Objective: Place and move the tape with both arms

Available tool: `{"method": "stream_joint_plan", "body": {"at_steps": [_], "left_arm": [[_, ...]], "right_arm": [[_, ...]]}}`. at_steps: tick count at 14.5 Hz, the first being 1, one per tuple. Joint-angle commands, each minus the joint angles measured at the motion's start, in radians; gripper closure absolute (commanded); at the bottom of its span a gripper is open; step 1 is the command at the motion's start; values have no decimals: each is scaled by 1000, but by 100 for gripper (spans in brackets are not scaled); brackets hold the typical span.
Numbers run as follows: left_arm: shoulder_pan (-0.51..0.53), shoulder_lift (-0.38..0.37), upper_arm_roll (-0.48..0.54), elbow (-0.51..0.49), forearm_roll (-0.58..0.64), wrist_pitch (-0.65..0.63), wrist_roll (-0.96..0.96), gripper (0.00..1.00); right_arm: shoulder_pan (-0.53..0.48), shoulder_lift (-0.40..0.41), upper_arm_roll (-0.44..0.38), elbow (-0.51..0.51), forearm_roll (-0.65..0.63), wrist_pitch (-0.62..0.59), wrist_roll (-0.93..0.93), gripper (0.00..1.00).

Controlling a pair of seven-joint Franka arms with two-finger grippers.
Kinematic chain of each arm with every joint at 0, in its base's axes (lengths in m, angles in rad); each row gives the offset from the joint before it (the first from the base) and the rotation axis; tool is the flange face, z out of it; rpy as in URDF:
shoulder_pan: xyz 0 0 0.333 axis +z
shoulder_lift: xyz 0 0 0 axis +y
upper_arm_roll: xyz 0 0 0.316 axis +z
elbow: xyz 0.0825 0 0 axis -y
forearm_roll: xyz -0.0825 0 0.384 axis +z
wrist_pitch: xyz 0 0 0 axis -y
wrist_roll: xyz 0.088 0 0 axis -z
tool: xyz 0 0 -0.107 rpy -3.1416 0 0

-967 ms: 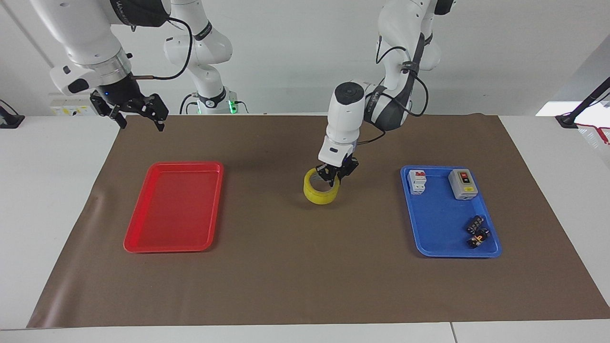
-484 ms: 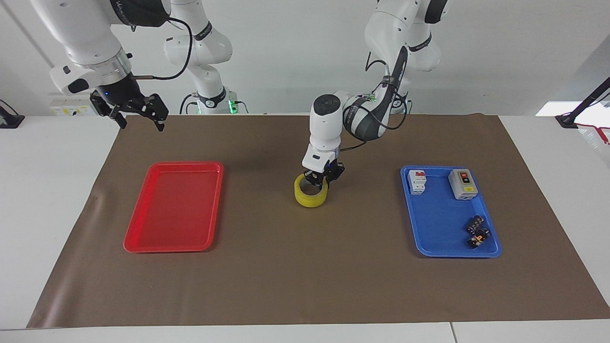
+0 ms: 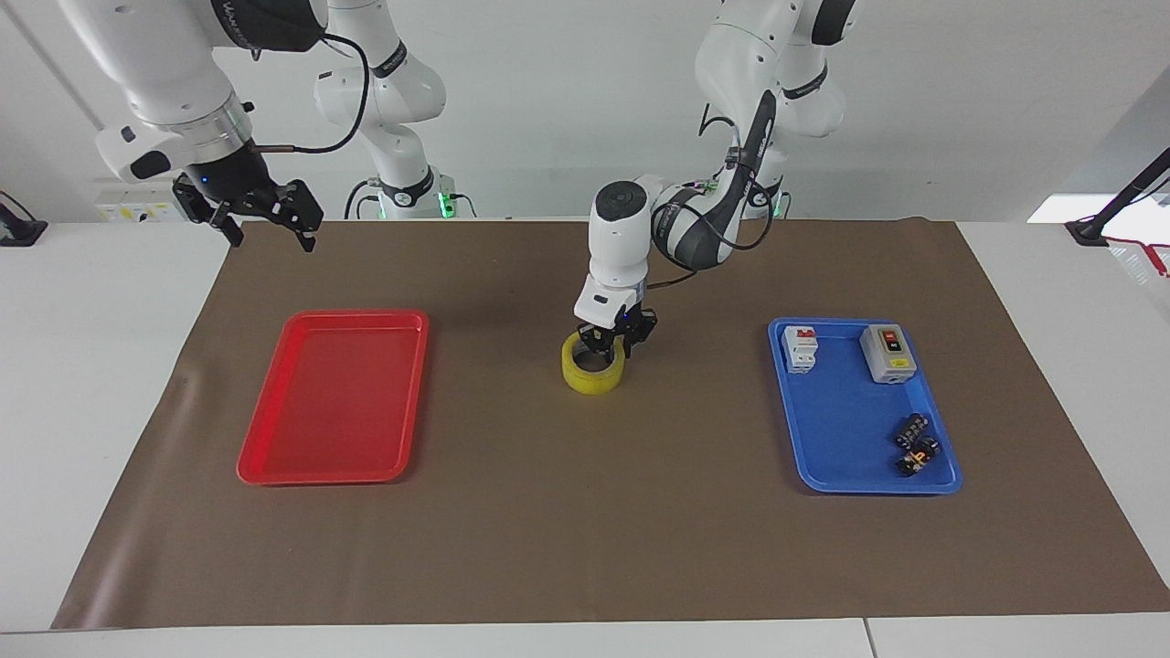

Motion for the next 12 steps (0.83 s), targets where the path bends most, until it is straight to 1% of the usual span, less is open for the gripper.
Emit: {"method": "stream_joint_plan", "body": {"at_steps": [1,4,6,7,8,10,11,12], "left_arm": [[-2,-62,14,-24,33,-15,0,0],[58,-138,14,-24,33,-124,90,0],[125,-190,14,-24,32,-171,191,0],[162,-210,14,-24,27,-187,236,0],[196,-230,14,-24,24,-204,279,0],[262,-263,14,-23,19,-245,372,0],[303,-284,14,-23,15,-257,423,0],[348,-302,14,-21,-13,-268,484,0]], "right_arm": [[-12,-18,4,-24,16,15,-18,0],[-3,-19,5,-28,17,15,-15,0],[2,-23,10,-39,22,19,-18,0],[9,-36,13,-63,66,16,-18,0],[28,-41,12,-70,91,21,-14,0],[89,-35,12,-91,92,66,9,0],[127,-30,13,-110,92,86,25,0],[187,-9,12,-116,92,120,64,0]]}}
